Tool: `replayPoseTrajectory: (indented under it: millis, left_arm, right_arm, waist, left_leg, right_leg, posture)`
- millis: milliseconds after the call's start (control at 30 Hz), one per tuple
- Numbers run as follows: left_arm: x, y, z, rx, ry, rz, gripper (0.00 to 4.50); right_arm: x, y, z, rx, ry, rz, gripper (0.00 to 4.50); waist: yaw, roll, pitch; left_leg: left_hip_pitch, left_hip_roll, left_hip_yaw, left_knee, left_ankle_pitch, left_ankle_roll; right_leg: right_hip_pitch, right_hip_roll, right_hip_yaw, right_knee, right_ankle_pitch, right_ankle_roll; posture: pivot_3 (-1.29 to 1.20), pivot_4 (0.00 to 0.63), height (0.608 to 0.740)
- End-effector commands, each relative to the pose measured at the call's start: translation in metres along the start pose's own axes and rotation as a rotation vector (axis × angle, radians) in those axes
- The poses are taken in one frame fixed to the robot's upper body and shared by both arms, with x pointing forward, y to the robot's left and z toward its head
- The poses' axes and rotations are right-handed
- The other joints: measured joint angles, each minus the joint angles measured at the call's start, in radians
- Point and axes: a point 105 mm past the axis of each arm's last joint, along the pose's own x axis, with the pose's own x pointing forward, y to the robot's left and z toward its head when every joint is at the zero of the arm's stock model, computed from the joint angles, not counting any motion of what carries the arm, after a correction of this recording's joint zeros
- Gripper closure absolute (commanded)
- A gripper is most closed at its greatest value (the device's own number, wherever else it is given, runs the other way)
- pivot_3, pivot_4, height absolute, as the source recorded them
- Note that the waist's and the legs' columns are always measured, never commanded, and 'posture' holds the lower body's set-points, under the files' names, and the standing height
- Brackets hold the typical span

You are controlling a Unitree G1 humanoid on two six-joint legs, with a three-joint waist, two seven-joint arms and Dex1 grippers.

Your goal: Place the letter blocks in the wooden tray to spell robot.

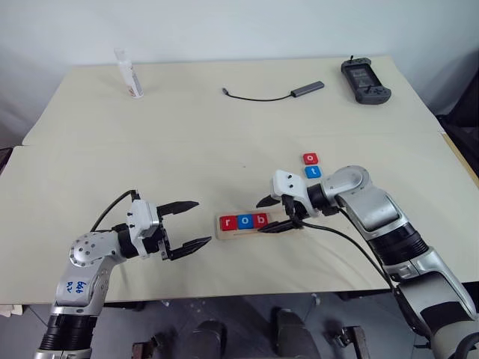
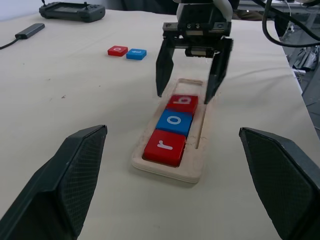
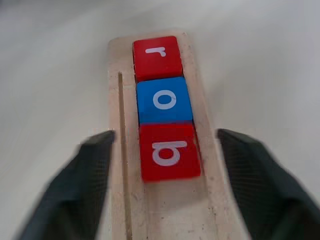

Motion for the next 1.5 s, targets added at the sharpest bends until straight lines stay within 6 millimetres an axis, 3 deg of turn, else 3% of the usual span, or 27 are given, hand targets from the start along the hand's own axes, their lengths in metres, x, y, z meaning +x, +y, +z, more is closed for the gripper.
replayPoseTrajectory:
  millis: [33,167,267,500,600,700,800,1000,1133,1300,1500]
  left_arm:
    - [-0.001,0.001,0.012,0.043,-0.026,0.003,0.0]
    - [-0.001,0.001,0.011,0.043,-0.027,0.005,0.0]
    - [0.0,0.002,0.011,0.043,-0.026,0.006,0.0]
    - [0.0,0.003,0.01,0.041,-0.026,0.003,0.0]
    - [0.0,0.002,0.009,0.041,-0.025,0.004,0.0]
    - [-0.002,0.003,0.007,0.033,-0.018,0.01,0.0]
    - [-0.003,0.006,0.003,0.02,-0.012,0.024,0.0]
    - [0.001,0.02,0.002,0.007,-0.027,0.05,0.0]
    - [0.004,0.026,0.0,0.002,-0.031,0.05,0.0]
    - [0.008,0.027,0.001,0.002,-0.035,0.03,0.0]
    - [0.011,0.028,0.007,0.001,-0.054,0.022,0.0]
  right_arm:
    - [-0.016,-0.005,0.017,-0.046,-0.069,-0.056,0.03]
    - [-0.038,-0.003,0.008,-0.02,-0.06,-0.097,0.03]
    - [-0.044,-0.001,-0.001,0.013,-0.044,-0.123,0.63]
    - [-0.048,0.003,-0.018,0.062,-0.029,-0.183,3.08]
    - [-0.064,-0.004,-0.022,0.06,-0.063,-0.297,4.03]
    - [-0.096,-0.007,-0.03,0.093,-0.144,-0.489,4.03]
    - [-0.13,0.009,-0.048,0.154,-0.195,-0.665,3.41]
    - [-0.182,0.049,-0.084,0.177,-0.161,-0.994,1.36]
    - [-0.2,0.066,-0.098,0.198,-0.171,-1.146,0.03]
    - [-0.192,0.076,-0.107,0.281,-0.207,-1.139,0.03]
    - [-0.178,0.035,-0.081,0.295,-0.284,-1.115,0.03]
  waist:
    - [0.0,0.0,0.0]
    - [0.006,0.0,0.0]
    - [0.005,0.0,0.0]
    - [0.001,0.0,0.0]
    - [0.003,0.0,0.0]
    - [0.013,0.0,0.0]
    - [0.032,0.0,0.0]
    - [0.031,0.0,0.0]
    - [0.024,0.0,0.0]
    - [0.02,0.0,0.0]
    - [0.011,0.0,0.0]
  left_leg:
    - [0.0,0.0,0.0,0.0,0.0,0.0]
    - [0.0,-0.001,0.0,0.0,0.0,0.0]
    - [0.0,-0.001,-0.001,0.0,0.0,0.0]
    - [0.0,0.001,0.001,0.0,0.0,0.0]
    - [0.0,0.0,0.001,0.0,0.0,0.0]
    - [0.0,-0.001,0.0,0.0,0.0,0.0]
    - [0.0,-0.001,0.0,0.0,0.0,0.0]
    - [0.001,0.0,0.002,0.0,0.0,0.001]
    - [0.006,0.001,0.009,0.0,0.0,0.0]
    - [0.013,0.003,0.016,-0.003,0.0,0.0]
    - [0.014,0.003,0.019,-0.002,0.0,0.0]
  right_leg:
    - [0.0,0.0,0.0,0.0,0.0,0.0]
    - [0.0,-0.001,0.0,0.0,0.0,0.0]
    - [0.001,-0.001,-0.001,-0.001,0.0,0.0]
    - [0.0,0.0,0.0,0.0,0.0,0.0]
    - [0.0,0.0,0.0,0.0,0.0,0.0]
    - [0.001,-0.001,0.0,0.0,0.0,0.0]
    - [0.001,0.0,-0.001,-0.001,0.0,0.0]
    - [0.002,0.0,-0.001,0.0,0.0,0.0]
    - [0.002,-0.001,0.0,0.0,0.0,0.001]
    - [0.004,0.0,0.003,0.0,0.0,0.001]
    - [0.004,-0.001,0.005,0.001,0.001,0.003]
  posture:
    - [0.0,0.15,0.74]
    - [0.0,0.15,0.74]
    - [0.0,0.15,0.74]
    - [0.0,0.15,0.74]
    - [0.0,0.15,0.74]
    - [0.0,0.15,0.74]
    - [0.0,0.15,0.74]
    - [0.0,0.15,0.74]
    - [0.0,0.15,0.74]
    - [0.0,0.15,0.74]
    - [0.0,0.15,0.74]
